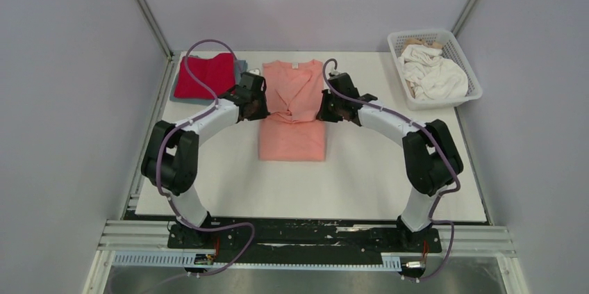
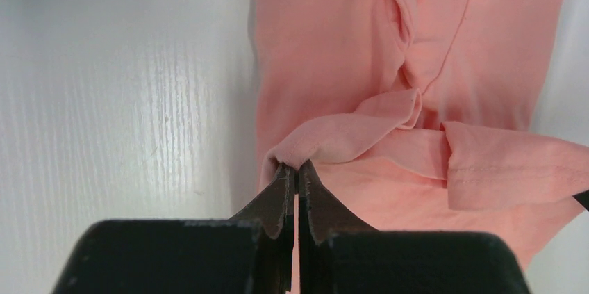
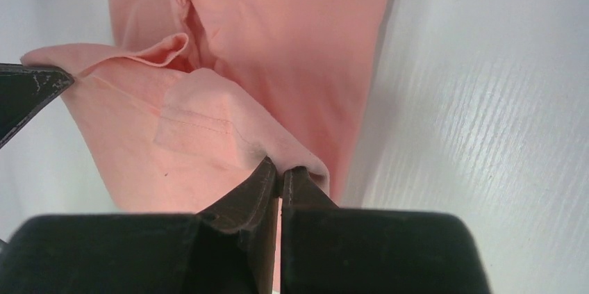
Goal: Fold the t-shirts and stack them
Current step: Fold the folded rectangular tshirt in 1/3 of the way
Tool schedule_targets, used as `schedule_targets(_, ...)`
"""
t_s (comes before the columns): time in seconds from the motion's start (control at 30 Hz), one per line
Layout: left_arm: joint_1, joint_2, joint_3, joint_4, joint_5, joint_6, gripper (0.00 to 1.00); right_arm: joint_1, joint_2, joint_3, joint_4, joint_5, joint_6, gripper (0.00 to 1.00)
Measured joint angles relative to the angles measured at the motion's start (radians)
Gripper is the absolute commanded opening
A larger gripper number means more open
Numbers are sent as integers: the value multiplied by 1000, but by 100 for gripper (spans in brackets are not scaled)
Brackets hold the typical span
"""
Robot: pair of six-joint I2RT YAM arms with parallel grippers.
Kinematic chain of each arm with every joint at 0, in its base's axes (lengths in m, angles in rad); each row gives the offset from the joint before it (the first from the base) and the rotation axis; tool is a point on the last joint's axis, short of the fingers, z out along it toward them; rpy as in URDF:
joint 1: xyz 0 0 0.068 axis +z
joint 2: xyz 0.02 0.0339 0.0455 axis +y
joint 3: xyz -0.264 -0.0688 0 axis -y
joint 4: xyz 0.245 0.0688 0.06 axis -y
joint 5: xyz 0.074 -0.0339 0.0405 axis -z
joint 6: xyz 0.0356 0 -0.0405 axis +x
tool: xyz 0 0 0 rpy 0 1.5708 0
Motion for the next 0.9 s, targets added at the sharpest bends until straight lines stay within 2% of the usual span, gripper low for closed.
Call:
schedule_targets(0.17,20,94,59,3,41,14,0,-28,65,28,7,-15,-2,5)
schedule_targets(0.23,26,128,89,2,56,19,10,-40,91,39,10,-22,-2,7)
schedule_targets(0.27,29,141,101,2,63,22,21,-46,105,47,11,-26,-2,10)
schedule_targets(0.3,32,153,111,2,71,26,28,-51,118,56,13,-32,-2,14)
schedule_targets(0.33,34,160,119,1,76,31,42,-56,131,64,15,-37,-2,21)
schedule_targets(0.37,39,169,126,1,83,32,48,-61,140,72,17,-40,-2,31)
schedule_targets(0.4,43,175,132,0,90,33,62,-66,149,83,17,-47,-5,43)
schedule_targets(0.43,49,177,137,-1,98,37,68,-71,161,98,18,-55,-10,55)
schedule_targets(0.53,65,178,146,-5,111,50,96,-79,173,129,25,-78,-16,79)
schedule_targets(0.6,71,171,148,-6,111,53,100,-82,166,130,35,-93,-24,93)
schedule_targets(0.67,72,147,132,-2,116,46,100,-82,148,116,45,-95,-27,99)
schedule_targets(0.9,72,-123,-154,64,186,-34,100,-56,-65,-123,66,-117,-27,100)
